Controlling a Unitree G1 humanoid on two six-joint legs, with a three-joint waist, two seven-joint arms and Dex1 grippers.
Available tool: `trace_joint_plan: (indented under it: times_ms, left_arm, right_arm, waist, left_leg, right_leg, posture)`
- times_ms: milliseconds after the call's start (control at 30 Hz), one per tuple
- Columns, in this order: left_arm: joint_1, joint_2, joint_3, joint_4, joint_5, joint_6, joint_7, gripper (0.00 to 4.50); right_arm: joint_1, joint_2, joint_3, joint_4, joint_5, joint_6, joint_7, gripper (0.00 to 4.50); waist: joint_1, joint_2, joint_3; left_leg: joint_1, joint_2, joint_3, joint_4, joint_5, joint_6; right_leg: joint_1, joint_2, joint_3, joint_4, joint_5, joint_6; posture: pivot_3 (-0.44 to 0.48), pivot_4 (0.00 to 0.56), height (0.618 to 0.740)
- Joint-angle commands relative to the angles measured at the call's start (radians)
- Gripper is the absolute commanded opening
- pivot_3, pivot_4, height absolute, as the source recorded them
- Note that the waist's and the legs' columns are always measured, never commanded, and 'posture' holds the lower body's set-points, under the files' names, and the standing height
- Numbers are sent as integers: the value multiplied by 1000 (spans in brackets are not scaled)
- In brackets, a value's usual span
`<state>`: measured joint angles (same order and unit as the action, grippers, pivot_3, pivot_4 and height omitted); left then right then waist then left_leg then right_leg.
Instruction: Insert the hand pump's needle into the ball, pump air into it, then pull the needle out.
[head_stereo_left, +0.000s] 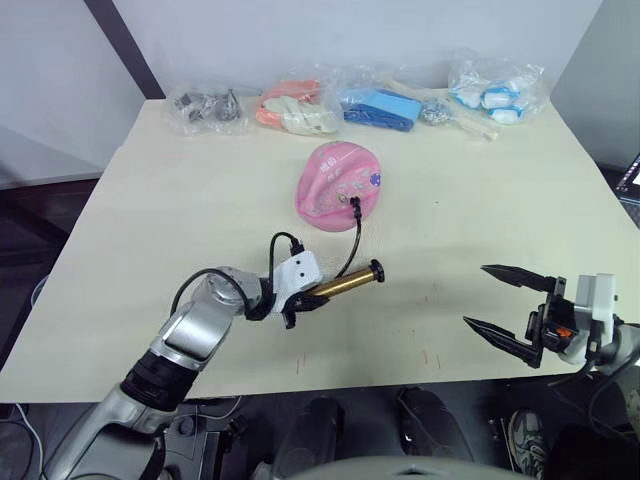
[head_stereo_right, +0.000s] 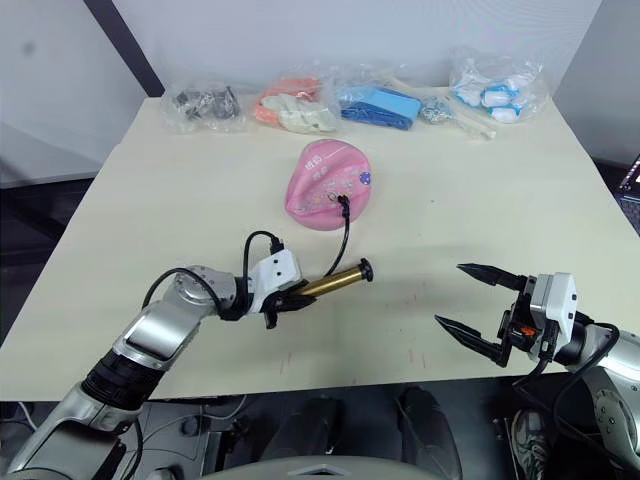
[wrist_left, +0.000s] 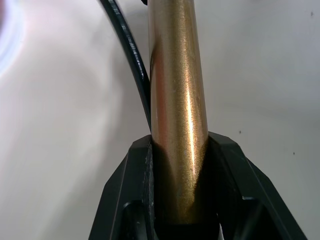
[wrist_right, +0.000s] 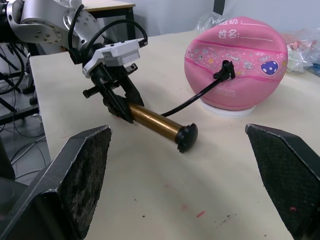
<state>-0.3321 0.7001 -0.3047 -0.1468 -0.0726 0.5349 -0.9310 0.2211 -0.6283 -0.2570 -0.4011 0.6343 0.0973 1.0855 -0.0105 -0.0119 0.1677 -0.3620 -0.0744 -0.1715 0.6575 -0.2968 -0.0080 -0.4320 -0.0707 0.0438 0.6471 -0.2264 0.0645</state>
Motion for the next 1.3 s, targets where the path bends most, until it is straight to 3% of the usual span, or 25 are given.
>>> trace_joint_plan:
  times_ms: [33,367,667,800,1300]
  left_arm:
    - [15,-6,79,-10,-56,-48,-11,998]
    - [69,-101,191,6,-190,-178,-37,998]
    - [105,-184,222,20,-255,-263,-36,998]
    - [105,-236,230,34,-290,-277,-26,998]
    - [108,-285,215,-14,-315,-263,-26,998]
  right_arm:
    - [-2,9,-12,-78,53,58,-70,4500]
    - [-54,104,29,-193,156,245,-350,4500]
    - [-162,225,84,-257,432,488,-717,4500]
    - [-259,307,119,-211,548,547,-879,4500]
    - [-420,479,171,-60,625,589,-1078,4500]
  waist:
    - [0,0,0]
    - [1,0,0]
    - [0,0,0]
    - [-2,0,0]
    - [-7,1,-1]
  left_leg:
    - [0,0,-1,1,0,0]
    - [0,-1,-1,10,0,0]
    - [0,-1,-2,10,0,0]
    - [0,-1,-1,10,0,0]
    - [0,-2,-1,10,0,0]
  right_leg:
    - [0,0,0,1,0,0]
    - [0,0,2,9,0,0]
    - [0,0,2,10,0,0]
    - [0,-1,2,10,0,0]
    - [-1,0,2,12,0,0]
  posture:
    - [0,150,740]
    - [0,150,740]
    - [0,150,740]
    - [0,150,740]
    - [0,150,740]
